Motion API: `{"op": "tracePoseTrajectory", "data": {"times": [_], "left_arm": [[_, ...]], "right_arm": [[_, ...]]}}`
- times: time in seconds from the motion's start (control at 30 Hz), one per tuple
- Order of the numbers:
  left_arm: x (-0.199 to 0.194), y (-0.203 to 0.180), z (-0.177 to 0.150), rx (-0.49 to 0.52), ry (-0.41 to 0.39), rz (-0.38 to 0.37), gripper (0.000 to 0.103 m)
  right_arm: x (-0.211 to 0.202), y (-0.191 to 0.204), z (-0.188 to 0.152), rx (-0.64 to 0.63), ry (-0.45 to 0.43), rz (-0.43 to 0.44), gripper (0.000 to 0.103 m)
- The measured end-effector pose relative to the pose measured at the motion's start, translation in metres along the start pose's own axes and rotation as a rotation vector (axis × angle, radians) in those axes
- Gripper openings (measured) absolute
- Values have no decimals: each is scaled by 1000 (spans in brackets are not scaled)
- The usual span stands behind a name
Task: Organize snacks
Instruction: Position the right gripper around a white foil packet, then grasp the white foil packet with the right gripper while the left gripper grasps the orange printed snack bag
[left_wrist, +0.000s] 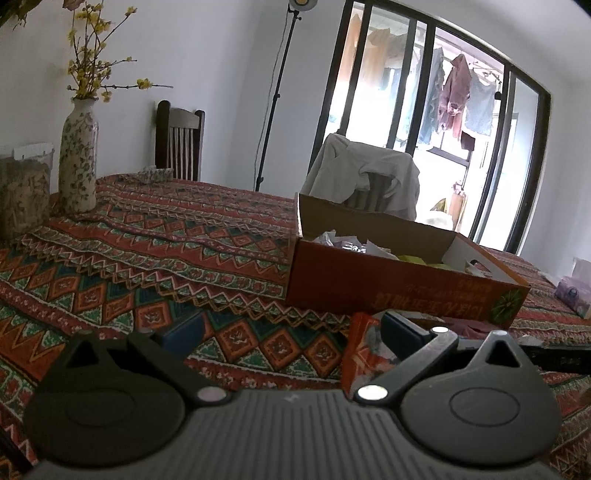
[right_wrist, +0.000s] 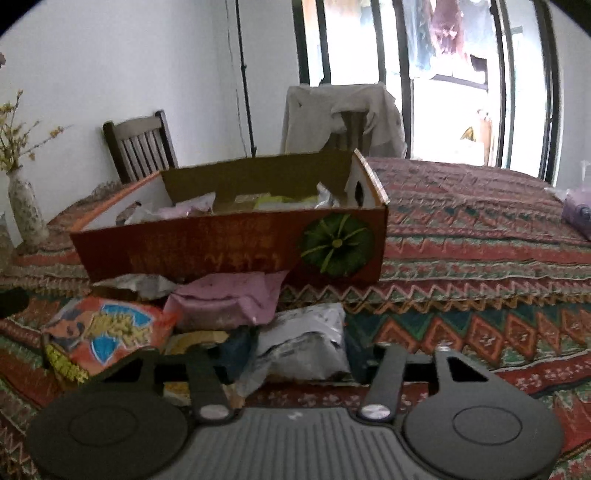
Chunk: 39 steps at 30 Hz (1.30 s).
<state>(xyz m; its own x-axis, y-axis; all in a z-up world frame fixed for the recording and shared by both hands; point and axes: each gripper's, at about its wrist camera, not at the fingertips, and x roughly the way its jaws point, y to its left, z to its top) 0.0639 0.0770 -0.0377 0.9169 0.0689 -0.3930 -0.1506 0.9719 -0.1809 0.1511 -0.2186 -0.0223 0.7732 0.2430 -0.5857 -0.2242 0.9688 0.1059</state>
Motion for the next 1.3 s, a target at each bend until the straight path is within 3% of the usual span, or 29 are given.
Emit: {"op": "tracePoseTrajectory", "data": {"times": [0.13,0.27,0.4,0.5,0.67,0.73,0.9,0.97,1.03,1.07,1.23,1.3], "left_arm": [[2,-1,0,4,10,9,103],[-3,-10,-1,55,-11,10,103],[2,-24,6,49,70,-87,103],[16,-41,12,87,177,-159,103],[49,-57,4,122,310,-126,103],[57,-49,0,44,331,-155,103],[54,-53,-5,57,309,-152,103],[52,-52,-4,52,306,-160,97],[47,-52,-5,31,296,-201,76],[42,-52,-6,29,287,-196,73],[18,-56,-8,70,193,-178,39],[9,-53,-6,73,156,-175,32]], "right_arm": [[-15,-7,-4,-3,-47,-19,34],[-29,-16,-8,-4,-89,-37,31],[-40,-23,-8,9,-123,-48,31],[-41,-26,-9,23,-131,-44,31],[-44,-31,-12,40,-136,-31,31],[-45,-32,-13,45,-138,-29,31],[-45,-35,-14,56,-137,-24,31],[-46,-35,-14,58,-139,-21,30],[-48,-35,-15,58,-143,-19,30],[-49,-34,-15,57,-144,-18,30],[-51,-34,-15,53,-148,-15,29],[-53,-32,-15,49,-152,-8,27]]}}
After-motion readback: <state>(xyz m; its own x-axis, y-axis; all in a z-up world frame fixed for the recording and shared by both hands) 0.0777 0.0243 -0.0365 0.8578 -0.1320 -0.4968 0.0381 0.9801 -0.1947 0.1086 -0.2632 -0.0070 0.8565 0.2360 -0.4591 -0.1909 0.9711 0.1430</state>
